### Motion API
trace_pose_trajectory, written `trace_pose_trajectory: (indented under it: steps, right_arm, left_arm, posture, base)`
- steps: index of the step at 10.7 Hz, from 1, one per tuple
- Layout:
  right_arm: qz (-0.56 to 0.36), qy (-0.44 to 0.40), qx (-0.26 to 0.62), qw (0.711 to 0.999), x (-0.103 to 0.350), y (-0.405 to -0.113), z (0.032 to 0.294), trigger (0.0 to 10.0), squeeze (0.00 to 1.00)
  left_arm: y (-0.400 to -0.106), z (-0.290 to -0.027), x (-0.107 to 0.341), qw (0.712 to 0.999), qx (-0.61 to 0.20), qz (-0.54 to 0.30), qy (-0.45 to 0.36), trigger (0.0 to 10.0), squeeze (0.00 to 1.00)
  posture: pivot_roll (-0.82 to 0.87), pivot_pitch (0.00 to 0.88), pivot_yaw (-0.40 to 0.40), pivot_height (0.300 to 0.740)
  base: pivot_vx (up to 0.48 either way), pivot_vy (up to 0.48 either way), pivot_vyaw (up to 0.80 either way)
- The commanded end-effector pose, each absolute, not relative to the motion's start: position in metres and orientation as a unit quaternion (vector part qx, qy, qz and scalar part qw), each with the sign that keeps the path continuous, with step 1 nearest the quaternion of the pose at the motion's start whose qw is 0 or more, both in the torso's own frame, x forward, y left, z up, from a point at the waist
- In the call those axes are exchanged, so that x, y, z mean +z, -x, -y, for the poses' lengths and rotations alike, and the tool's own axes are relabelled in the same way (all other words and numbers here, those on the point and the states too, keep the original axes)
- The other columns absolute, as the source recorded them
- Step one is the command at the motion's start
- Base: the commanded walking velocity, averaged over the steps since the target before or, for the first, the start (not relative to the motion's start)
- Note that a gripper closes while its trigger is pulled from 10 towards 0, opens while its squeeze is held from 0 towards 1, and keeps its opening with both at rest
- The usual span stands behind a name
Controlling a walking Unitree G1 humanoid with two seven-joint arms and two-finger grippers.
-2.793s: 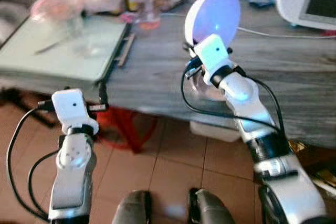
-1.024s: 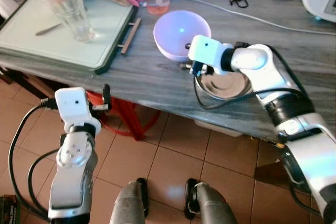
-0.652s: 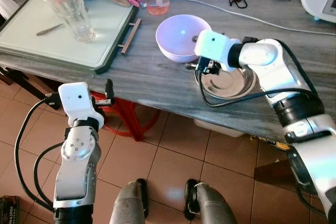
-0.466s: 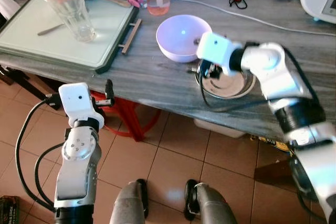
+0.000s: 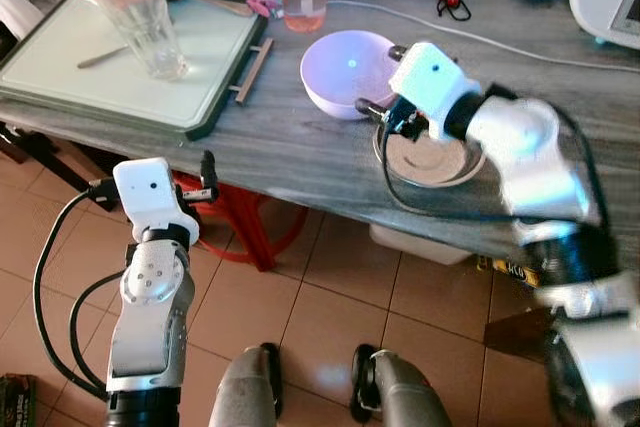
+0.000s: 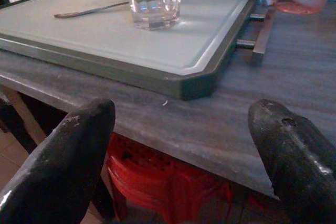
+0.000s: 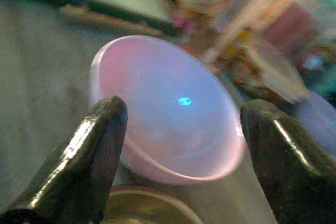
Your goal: Setting the table
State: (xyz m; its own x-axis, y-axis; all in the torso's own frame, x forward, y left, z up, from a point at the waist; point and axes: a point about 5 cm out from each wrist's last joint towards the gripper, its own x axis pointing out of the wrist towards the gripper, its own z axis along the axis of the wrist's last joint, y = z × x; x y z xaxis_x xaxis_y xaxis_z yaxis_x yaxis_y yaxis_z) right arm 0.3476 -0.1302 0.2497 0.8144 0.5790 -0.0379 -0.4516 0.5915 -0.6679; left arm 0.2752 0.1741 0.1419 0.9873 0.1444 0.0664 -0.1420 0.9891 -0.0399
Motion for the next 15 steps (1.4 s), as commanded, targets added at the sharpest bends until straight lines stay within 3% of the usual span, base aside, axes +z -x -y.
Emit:
trace_pose_trajectory:
  steps: [1, 3, 5, 10, 15]
  right_arm:
    - [0.112, 0.334, 0.264, 0.898, 0.257, -0.343, 0.131, 10.0, 0.0]
    - [0.12, 0.263, 0.177, 0.941, 0.245, -0.328, 0.134, 10.0, 0.0]
    - [0.097, 0.227, 0.107, 0.963, 0.233, -0.319, 0.144, 10.0, 0.0]
    - [-0.003, 0.201, 0.048, 0.978, 0.198, -0.316, 0.165, 10.0, 0.0]
    - [-0.063, 0.156, 0.076, 0.983, 0.179, -0.318, 0.159, 10.0, 0.0]
  left_arm:
    - [-0.274, -0.178, 0.139, 0.996, 0.08, 0.03, 0.014, 10.0, 0.0]
    - [-0.272, -0.175, 0.137, 0.997, 0.075, 0.027, 0.015, 10.0, 0.0]
    - [-0.267, -0.168, 0.133, 0.998, 0.064, 0.017, 0.019, 10.0, 0.0]
    - [-0.268, -0.169, 0.135, 0.998, 0.06, 0.021, 0.019, 10.0, 0.0]
    - [-0.266, -0.169, 0.135, 0.998, 0.055, 0.015, 0.017, 10.0, 0.0]
  posture:
    - [0.03, 0.149, 0.057, 0.74]
    - [0.03, 0.16, 0.057, 0.74]
    - [0.03, 0.168, 0.062, 0.74]
    - [0.03, 0.184, 0.062, 0.74]
    - [0.04, 0.195, 0.066, 0.74]
  base:
    - [0.0, 0.0, 0.0]
    - [0.0, 0.0, 0.0]
    - [0.0, 0.0, 0.0]
    - [0.0, 0.0, 0.0]
    - [0.0, 0.0, 0.0]
